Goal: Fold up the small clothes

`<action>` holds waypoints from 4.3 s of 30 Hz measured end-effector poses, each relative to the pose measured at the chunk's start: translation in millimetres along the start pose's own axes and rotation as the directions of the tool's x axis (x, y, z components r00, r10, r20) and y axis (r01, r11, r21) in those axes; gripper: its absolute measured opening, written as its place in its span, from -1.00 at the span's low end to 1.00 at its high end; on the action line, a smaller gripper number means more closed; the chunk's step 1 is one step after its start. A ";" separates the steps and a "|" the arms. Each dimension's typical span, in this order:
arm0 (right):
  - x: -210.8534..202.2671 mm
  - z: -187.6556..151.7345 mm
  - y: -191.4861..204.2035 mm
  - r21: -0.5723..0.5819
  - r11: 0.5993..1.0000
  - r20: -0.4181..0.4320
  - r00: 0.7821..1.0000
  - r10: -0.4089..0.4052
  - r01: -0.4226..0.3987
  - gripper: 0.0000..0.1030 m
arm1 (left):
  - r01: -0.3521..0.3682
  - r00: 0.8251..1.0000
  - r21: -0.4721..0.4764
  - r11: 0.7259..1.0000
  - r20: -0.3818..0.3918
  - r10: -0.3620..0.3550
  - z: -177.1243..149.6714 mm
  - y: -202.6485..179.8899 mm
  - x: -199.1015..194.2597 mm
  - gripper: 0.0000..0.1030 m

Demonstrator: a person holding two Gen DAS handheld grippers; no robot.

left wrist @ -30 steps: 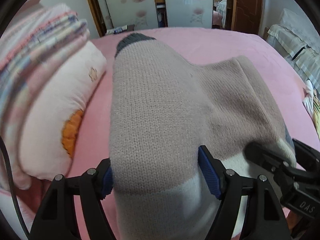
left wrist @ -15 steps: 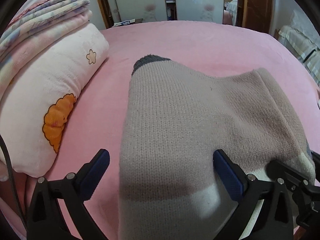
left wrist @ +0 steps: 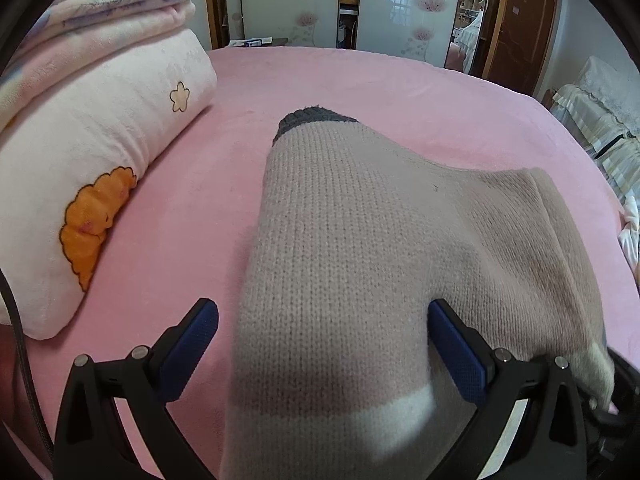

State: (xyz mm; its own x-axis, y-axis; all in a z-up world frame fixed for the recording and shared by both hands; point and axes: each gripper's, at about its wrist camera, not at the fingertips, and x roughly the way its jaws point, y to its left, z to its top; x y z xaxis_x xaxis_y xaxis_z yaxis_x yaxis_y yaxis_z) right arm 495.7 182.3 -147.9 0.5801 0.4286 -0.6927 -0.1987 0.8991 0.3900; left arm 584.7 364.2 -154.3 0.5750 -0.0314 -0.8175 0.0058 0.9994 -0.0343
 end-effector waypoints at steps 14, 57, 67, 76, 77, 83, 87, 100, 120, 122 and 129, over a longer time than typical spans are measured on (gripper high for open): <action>-42.0 12.3 11.1 -0.078 0.997 0.046 0.999 -0.017 0.020 0.39 | -0.202 0.979 0.077 0.976 0.017 0.202 9.1 -18.3 -39.4 1.00; -438.7 -190.5 -97.5 -0.011 0.875 0.089 0.873 -0.481 0.483 0.50 | -0.005 0.984 -0.007 1.000 0.176 0.007 -293.8 -304.1 -392.7 1.00; -459.5 -221.9 -108.5 0.004 0.888 0.059 0.887 -0.459 0.459 0.50 | -0.026 0.979 0.006 1.000 0.204 0.024 -310.6 -318.2 -415.2 1.00; -472.2 -226.0 -99.7 -0.024 0.886 0.087 0.884 -0.460 0.464 0.50 | -0.021 0.990 -0.030 0.999 0.137 0.025 -317.8 -318.9 -404.9 1.00; -473.1 -225.5 -99.3 -0.025 0.885 0.091 0.882 -0.462 0.466 0.50 | -0.033 0.990 -0.022 0.999 0.138 0.036 -318.9 -320.8 -404.2 1.00; -474.6 -224.0 -100.7 -0.025 0.880 0.094 0.878 -0.470 0.474 0.50 | -0.036 0.989 -0.017 0.999 0.145 0.038 -320.4 -325.0 -405.1 1.00; -476.5 -224.2 -102.6 -0.024 0.879 0.093 0.877 -0.472 0.476 0.50 | -0.043 0.988 -0.007 0.999 0.150 0.044 -321.6 -327.8 -406.9 1.00; -488.0 -229.1 -102.1 -0.010 0.878 0.109 0.873 -0.475 0.479 0.50 | -0.035 0.984 0.006 0.999 0.174 0.034 -328.1 -332.3 -420.4 1.00; -498.2 -233.1 -103.3 0.009 0.870 0.133 0.862 -0.489 0.492 0.50 | -0.046 0.982 0.007 0.999 0.182 0.044 -332.6 -333.2 -426.2 1.00; -498.6 -233.2 -103.3 0.008 0.870 0.135 0.861 -0.490 0.494 0.50 | -0.051 0.983 0.010 0.999 0.179 0.048 -332.7 -333.1 -425.7 1.00; -501.6 -232.7 -104.5 0.011 0.867 0.139 0.858 -0.494 0.497 0.50 | -0.045 0.984 0.009 0.999 0.173 0.043 -332.0 -331.3 -426.4 1.00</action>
State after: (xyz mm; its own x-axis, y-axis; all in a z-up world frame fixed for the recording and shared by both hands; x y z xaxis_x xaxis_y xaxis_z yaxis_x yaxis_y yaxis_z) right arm 41.7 -106.0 17.6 0.7055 -0.0885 -0.7031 0.1248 0.9922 0.0003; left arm 65.9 41.5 14.9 0.7077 0.0145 -0.7064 -0.0129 0.9999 0.0075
